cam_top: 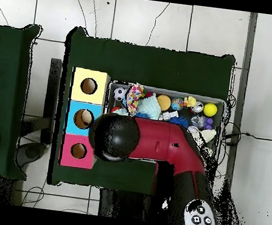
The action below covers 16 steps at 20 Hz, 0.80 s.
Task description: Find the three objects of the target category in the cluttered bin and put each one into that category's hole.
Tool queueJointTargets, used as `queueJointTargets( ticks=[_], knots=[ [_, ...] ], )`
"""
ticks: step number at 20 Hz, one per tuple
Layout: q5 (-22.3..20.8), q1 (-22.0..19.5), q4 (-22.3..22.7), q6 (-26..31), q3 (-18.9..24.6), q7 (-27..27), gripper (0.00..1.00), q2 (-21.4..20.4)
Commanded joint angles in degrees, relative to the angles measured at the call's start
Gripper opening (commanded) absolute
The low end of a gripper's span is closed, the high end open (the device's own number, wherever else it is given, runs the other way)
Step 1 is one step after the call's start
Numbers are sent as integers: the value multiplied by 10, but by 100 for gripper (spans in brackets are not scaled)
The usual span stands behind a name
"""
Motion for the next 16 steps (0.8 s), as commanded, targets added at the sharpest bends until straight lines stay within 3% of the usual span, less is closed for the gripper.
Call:
queueJointTargets(
  ticks=[1, 8, 16],
  knots=[
    [12, 51, 32, -69, -7, 107, 100, 22],
    [9, 103, 29, -117, -42, 142, 100, 53],
    [29, 110, 33, -132, -56, 117, 100, 61]
  ],
)
